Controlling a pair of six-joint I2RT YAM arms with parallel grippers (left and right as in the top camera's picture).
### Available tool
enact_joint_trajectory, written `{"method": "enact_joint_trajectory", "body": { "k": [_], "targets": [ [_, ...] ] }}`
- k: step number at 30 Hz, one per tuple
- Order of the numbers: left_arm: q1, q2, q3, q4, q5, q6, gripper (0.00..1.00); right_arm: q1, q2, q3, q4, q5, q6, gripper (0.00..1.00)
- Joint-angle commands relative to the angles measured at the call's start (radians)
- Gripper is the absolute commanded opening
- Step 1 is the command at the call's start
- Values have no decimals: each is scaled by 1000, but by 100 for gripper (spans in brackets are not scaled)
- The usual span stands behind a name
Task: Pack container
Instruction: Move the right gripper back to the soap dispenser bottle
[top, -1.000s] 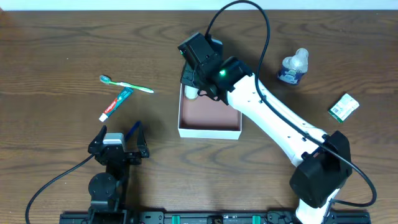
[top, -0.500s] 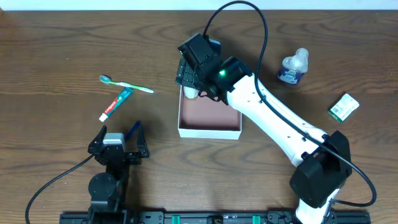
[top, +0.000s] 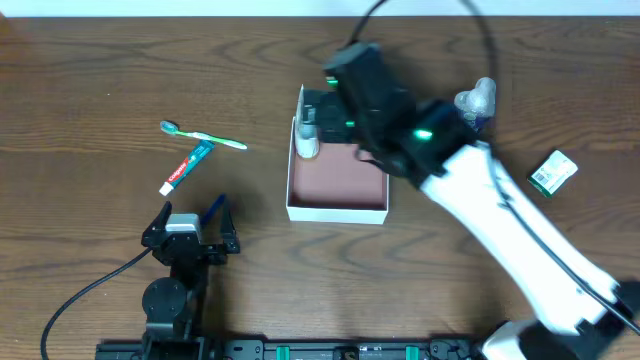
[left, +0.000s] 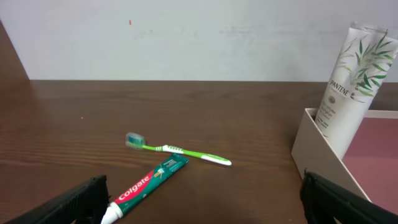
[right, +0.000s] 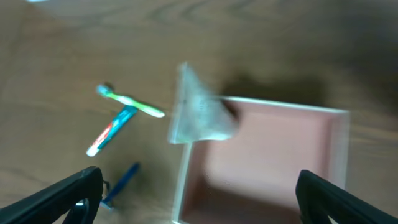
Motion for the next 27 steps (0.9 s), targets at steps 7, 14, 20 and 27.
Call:
{"method": "enact_joint_trajectory", "body": {
  "k": [7,14,20,27],
  "targets": [
    [5,-5,-21,-37,-9,14,98,-255,-78,13,-164,215,-145,99],
    [5,-5,-21,-37,-9,14,98,-432,-17,11,-167,193,-189,99],
    [5,-5,-21,-37,-9,14,98,-512,66,11,-114,158,-360,99],
    [5,-5,-21,-37,-9,14,98,-597,149,11,-73,93,-486,97]
  ]
}}
